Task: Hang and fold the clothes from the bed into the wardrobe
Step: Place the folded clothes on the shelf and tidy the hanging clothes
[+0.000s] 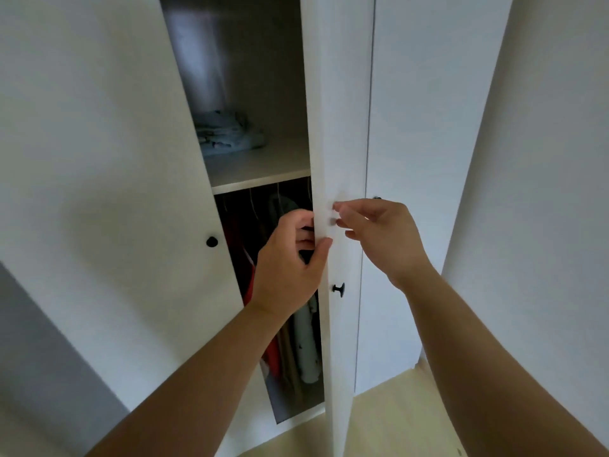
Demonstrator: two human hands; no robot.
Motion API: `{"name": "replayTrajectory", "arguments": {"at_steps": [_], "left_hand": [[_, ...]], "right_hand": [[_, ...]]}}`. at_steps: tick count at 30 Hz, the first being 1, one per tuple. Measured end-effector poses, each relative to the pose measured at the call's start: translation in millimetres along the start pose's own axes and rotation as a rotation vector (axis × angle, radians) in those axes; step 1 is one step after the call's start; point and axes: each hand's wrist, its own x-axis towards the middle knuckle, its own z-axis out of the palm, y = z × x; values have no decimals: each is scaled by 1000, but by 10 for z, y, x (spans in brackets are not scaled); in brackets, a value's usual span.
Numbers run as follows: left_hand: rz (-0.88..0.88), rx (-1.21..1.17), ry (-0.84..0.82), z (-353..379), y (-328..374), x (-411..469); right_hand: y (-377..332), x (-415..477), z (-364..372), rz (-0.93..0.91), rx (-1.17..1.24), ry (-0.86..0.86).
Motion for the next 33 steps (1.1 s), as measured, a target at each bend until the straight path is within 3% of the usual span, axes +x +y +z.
{"name": "replayTrajectory", "arguments": {"at_steps": [3, 6, 12, 19, 26, 33], "left_hand": [[-18, 84, 31, -151, -138, 5], [-28, 207, 35, -302, -283, 44], [7, 488, 8, -553, -565, 171], [36, 665, -63, -710, -713, 295], [324, 1205, -96, -873, -883, 577], [260, 1393, -108, -1013, -1059, 883]], "right_hand": [[118, 75, 195, 38, -67, -55], [275, 111, 399, 48, -333, -120], [533, 149, 911, -40, -679, -458], [651, 276, 1235, -192, -780, -539], [688, 458, 1419, -204, -799, -567], [707, 660, 1652, -177, -780, -568]]}}
